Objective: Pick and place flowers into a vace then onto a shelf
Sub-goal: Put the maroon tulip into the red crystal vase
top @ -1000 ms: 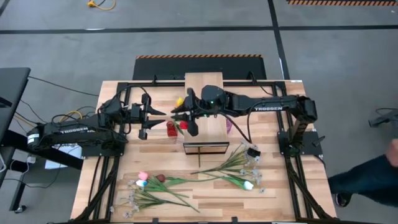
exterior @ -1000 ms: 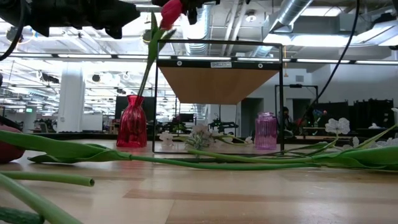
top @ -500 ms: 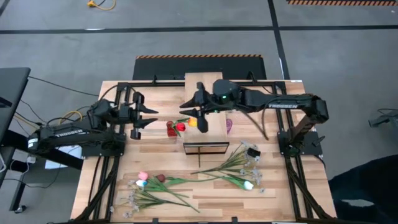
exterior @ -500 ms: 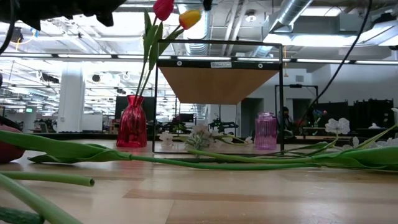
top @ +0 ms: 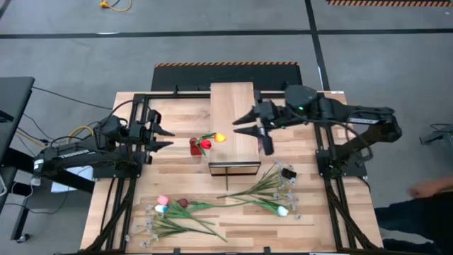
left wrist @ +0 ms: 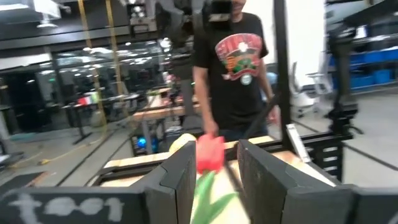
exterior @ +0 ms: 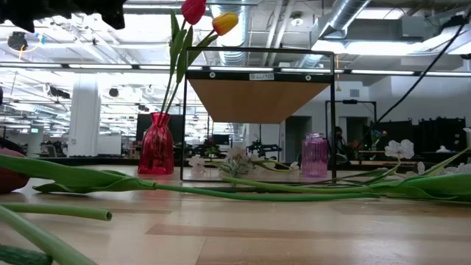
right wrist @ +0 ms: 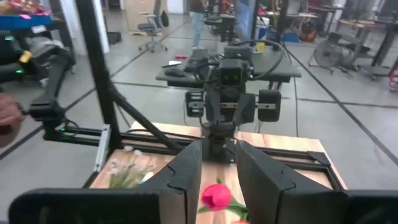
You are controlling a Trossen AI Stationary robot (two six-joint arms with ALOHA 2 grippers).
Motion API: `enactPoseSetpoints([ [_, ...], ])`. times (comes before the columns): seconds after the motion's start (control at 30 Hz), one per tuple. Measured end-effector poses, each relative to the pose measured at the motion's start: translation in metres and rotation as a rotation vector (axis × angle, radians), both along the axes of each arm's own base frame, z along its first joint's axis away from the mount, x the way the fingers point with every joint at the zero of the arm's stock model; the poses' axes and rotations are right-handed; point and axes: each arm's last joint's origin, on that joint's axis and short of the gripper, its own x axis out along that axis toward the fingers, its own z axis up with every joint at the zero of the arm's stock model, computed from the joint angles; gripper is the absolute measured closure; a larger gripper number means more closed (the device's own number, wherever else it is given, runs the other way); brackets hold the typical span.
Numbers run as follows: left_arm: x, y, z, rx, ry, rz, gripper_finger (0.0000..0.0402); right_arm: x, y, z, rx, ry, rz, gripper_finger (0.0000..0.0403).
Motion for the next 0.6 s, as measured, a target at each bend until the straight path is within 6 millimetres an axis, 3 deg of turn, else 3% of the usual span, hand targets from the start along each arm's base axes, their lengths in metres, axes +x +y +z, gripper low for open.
enactPoseSetpoints([
  [0.1,0.002,-0.006,-0.001,-0.009,0.009,-0.029,0.0292,-0.014,0.008,-0.013,0.001,-0.048,0.03,0.031],
  [0.47,0.008,-0.041,-0.007,-0.062,0.07,-0.074,0.0292,-0.072,0.018,-0.1,0.114,-0.109,0.044,0.031],
  [0.6,0.015,-0.057,-0.013,-0.04,0.133,-0.027,0.0292,-0.085,0.033,-0.114,0.116,-0.089,0.117,0.031],
])
